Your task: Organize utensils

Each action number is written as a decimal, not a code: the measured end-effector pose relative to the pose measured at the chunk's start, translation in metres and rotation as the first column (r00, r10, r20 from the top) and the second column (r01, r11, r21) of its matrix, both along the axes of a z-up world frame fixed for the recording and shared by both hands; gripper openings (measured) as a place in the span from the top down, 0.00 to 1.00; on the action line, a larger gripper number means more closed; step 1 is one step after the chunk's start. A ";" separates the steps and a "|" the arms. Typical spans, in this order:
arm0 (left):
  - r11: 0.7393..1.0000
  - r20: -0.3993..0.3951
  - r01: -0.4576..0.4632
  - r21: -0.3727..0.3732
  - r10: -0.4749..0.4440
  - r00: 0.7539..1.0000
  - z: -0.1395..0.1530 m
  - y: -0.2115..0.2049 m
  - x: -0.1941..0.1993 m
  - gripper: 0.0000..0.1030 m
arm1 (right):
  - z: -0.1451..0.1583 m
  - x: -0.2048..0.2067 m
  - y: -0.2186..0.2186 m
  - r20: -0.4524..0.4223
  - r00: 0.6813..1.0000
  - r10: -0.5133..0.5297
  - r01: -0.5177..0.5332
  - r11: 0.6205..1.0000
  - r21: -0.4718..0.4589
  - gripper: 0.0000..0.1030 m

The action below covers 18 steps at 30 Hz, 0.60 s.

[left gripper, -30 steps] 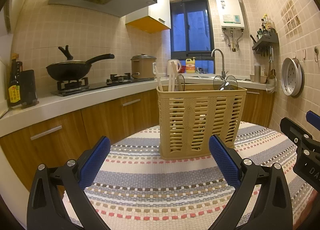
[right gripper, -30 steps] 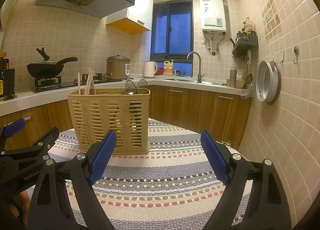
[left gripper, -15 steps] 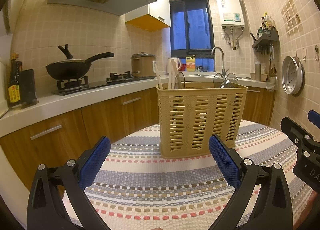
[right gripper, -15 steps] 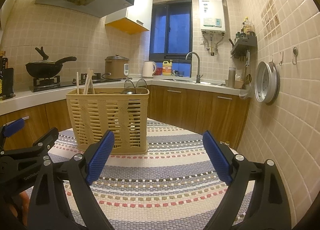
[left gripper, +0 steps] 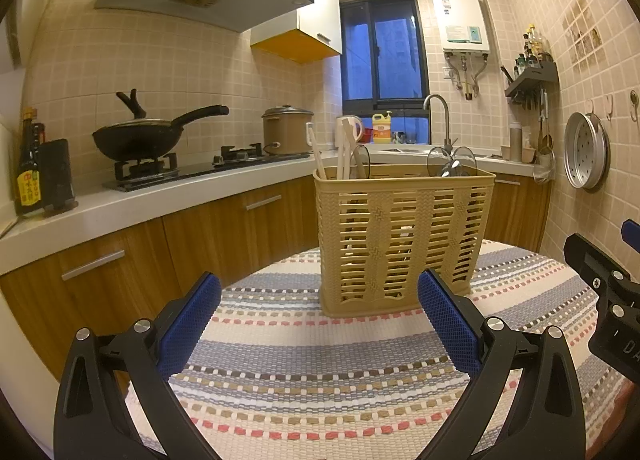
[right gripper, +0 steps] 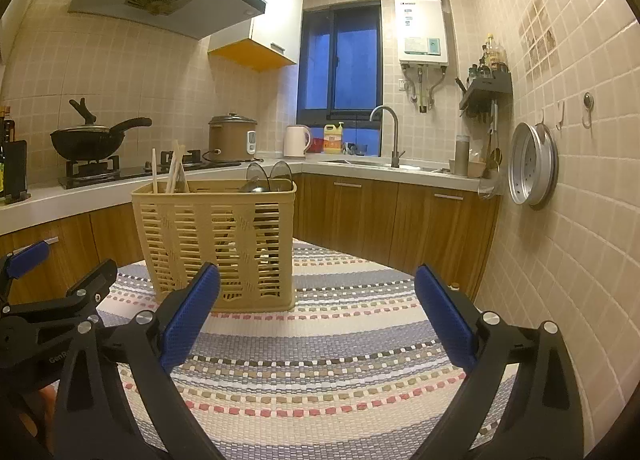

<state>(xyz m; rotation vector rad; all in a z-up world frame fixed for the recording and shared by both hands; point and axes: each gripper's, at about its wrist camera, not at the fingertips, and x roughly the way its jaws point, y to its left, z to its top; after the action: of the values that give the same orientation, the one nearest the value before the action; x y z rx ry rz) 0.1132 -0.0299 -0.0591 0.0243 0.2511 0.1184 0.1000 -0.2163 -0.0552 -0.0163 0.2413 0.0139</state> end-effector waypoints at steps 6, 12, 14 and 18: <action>1.000 0.000 -0.001 0.003 0.001 1.000 0.000 0.000 0.000 0.07 | 0.000 -0.001 0.001 0.003 1.000 -0.001 0.001 1.000 -0.003 0.09; 1.000 0.009 0.009 0.013 -0.009 1.000 0.001 -0.002 -0.001 0.07 | 0.000 0.000 0.001 -0.003 1.000 0.003 -0.003 1.000 -0.002 0.09; 1.000 0.018 0.012 0.006 -0.012 1.000 0.002 0.000 -0.003 0.07 | 0.000 0.000 0.002 -0.002 1.000 0.003 -0.003 1.000 -0.003 0.09; 1.000 0.018 0.010 -0.015 -0.009 1.000 0.002 0.003 -0.003 0.07 | -0.001 0.000 0.001 -0.001 1.000 0.002 -0.002 1.000 0.001 0.09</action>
<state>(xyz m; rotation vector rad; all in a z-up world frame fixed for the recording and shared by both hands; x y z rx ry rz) 0.1101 -0.0272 -0.0575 0.0096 0.2337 0.1072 0.1003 -0.2152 -0.0559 -0.0152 0.2423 0.0156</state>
